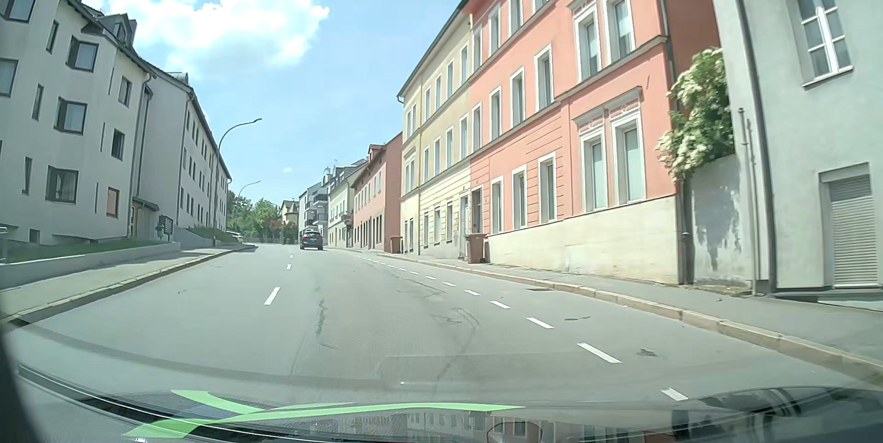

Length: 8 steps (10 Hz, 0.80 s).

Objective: Follow the waypoints while adhering to traffic rules and regulations

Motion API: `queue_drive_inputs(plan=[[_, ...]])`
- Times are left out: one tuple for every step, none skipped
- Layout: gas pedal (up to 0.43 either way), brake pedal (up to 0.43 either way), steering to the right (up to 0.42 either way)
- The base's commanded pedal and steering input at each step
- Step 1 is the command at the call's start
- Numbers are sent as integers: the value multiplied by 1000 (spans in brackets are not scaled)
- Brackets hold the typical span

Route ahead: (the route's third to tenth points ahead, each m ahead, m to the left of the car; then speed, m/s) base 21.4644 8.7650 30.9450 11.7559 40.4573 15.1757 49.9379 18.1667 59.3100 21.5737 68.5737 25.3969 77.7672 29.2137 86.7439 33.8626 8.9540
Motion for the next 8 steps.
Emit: queue_drive_inputs(plan=[[220,0,-112],[220,0,-112],[220,0,-112],[228,0,-110],[228,0,-108],[228,0,-104],[228,0,-102],[228,0,-101]])
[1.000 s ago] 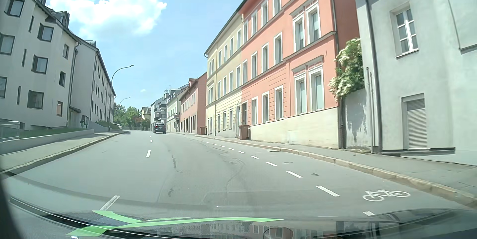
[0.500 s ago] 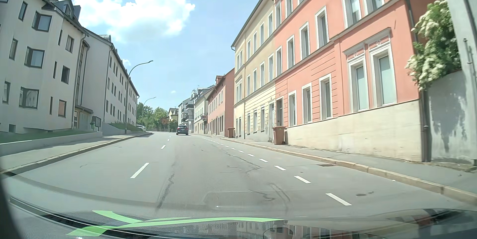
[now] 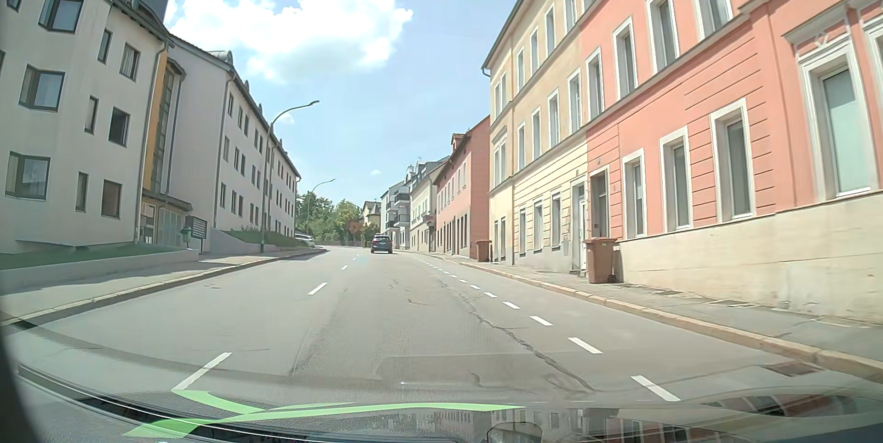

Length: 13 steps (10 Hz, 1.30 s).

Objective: Follow the waypoints while adhering to traffic rules and regulations

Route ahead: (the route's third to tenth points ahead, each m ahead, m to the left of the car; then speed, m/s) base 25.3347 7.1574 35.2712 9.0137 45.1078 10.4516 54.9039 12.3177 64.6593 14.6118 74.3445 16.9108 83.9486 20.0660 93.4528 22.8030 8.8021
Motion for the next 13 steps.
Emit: queue_drive_inputs(plan=[[228,0,-99],[228,0,-94],[228,0,-87],[240,0,-79],[240,0,-71],[248,0,-64],[260,0,-56],[268,0,-49],[268,0,-43],[280,0,-38],[280,0,-31],[280,0,-24],[287,0,-20]])
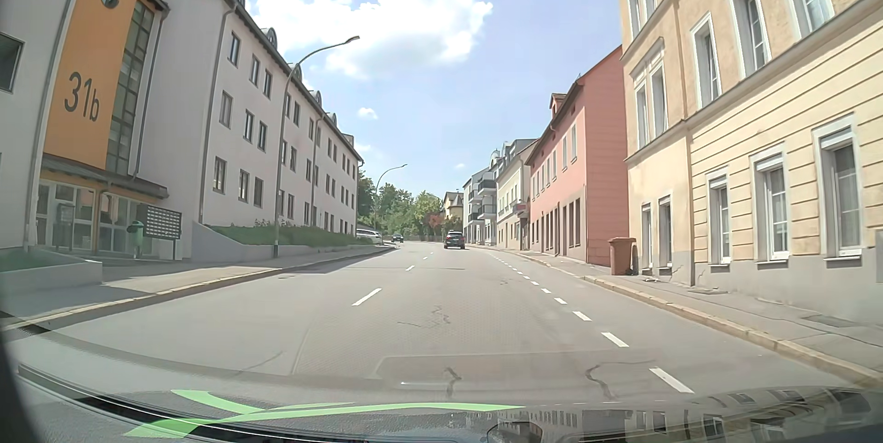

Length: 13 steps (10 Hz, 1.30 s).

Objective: Follow the waypoints while adhering to traffic rules and regulations

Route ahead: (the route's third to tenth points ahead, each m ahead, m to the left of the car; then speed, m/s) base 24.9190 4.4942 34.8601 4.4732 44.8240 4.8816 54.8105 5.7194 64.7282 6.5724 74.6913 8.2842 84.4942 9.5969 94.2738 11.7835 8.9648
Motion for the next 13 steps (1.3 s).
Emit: queue_drive_inputs(plan=[[299,0,-14],[299,0,-9],[311,0,-6],[311,0,-6],[311,0,-6],[311,0,-7],[311,0,-9],[311,0,-10],[311,0,-10],[311,0,-9],[311,0,-9],[311,0,-9],[311,0,-9]])
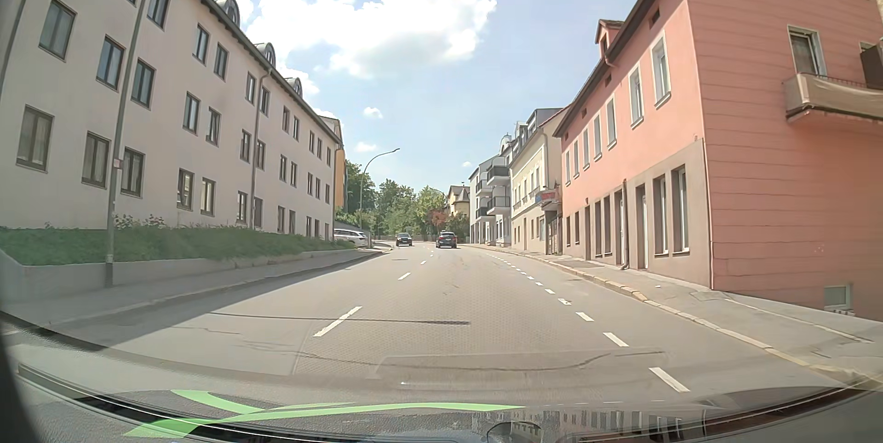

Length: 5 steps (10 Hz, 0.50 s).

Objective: Follow the waypoints while adhering to traffic rules and regulations

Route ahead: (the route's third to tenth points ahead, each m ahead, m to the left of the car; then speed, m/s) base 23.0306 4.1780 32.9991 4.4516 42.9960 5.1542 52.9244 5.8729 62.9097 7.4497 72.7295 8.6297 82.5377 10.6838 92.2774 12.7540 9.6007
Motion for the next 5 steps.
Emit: queue_drive_inputs(plan=[[311,0,-9],[311,0,-8],[311,0,-7],[311,0,-7],[311,0,-7]])
